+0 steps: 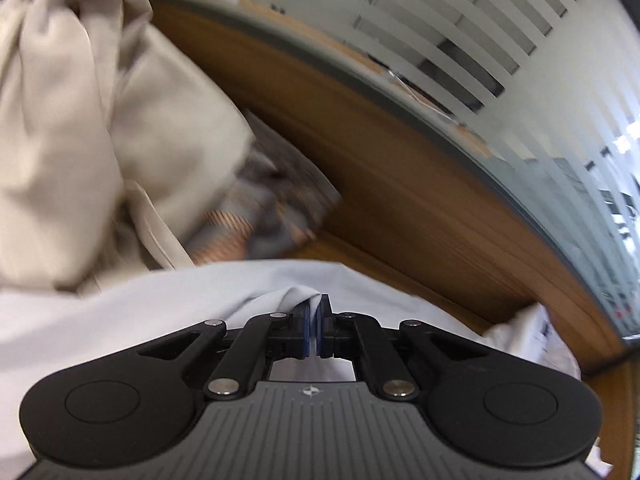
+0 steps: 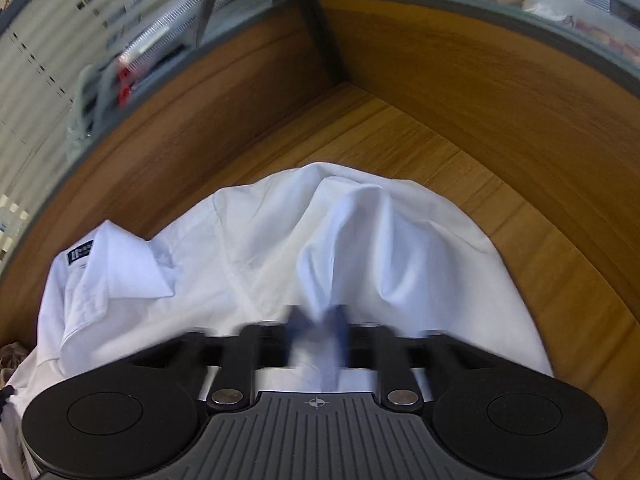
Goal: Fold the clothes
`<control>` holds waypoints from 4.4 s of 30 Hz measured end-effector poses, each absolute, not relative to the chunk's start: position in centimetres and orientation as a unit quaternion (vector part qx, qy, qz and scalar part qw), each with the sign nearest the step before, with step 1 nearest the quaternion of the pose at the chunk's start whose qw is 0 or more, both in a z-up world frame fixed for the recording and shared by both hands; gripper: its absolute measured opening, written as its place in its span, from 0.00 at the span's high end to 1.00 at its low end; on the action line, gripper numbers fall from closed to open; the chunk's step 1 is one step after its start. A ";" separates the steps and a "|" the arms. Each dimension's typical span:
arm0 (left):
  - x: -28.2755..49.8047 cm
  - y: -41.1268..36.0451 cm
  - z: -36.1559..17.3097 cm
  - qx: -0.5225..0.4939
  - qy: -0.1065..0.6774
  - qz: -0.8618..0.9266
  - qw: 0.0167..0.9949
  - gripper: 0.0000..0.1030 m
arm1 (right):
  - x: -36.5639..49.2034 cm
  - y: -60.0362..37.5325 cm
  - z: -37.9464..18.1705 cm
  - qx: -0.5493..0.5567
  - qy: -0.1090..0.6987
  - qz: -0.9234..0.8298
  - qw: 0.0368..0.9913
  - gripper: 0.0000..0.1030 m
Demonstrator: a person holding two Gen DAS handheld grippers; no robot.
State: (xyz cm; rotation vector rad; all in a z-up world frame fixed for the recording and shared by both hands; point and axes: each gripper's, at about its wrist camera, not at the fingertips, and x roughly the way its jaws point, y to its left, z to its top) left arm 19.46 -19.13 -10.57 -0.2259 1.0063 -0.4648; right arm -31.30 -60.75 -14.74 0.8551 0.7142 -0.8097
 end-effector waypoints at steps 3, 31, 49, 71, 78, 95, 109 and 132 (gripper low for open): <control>20.4 -18.6 -10.7 -0.099 0.475 -0.210 0.849 0.98 | -30.7 -61.2 -15.5 0.385 0.341 -0.378 0.770 0.93; 9.1 -15.1 -3.6 0.035 0.373 -0.445 0.813 0.13 | -31.3 -48.7 -6.2 0.286 0.346 -0.261 0.854 0.69; -8.7 2.0 -5.4 0.046 0.383 -0.364 0.848 0.14 | -35.1 -33.9 -8.9 0.258 0.416 -0.127 0.863 0.68; -25.1 8.9 -13.0 -0.094 0.456 -0.213 0.859 0.49 | -35.7 -28.6 -15.0 0.155 0.510 -0.040 0.845 0.61; -25.4 8.8 -15.8 -0.148 0.480 -0.181 0.845 0.66 | -35.6 -28.3 -15.7 0.150 0.517 -0.042 0.842 0.61; -24.9 12.3 -13.6 -0.235 0.453 -0.186 0.839 0.99 | -35.5 -28.3 -16.3 0.158 0.520 -0.048 0.838 0.61; -23.0 15.8 -14.7 -0.234 0.478 -0.143 0.835 1.00 | -35.6 -28.0 -16.5 0.158 0.516 -0.062 0.840 0.59; -21.4 11.4 -5.7 -0.078 0.423 -0.288 0.855 0.70 | -40.0 -28.4 -16.4 0.252 0.482 -0.085 0.835 0.72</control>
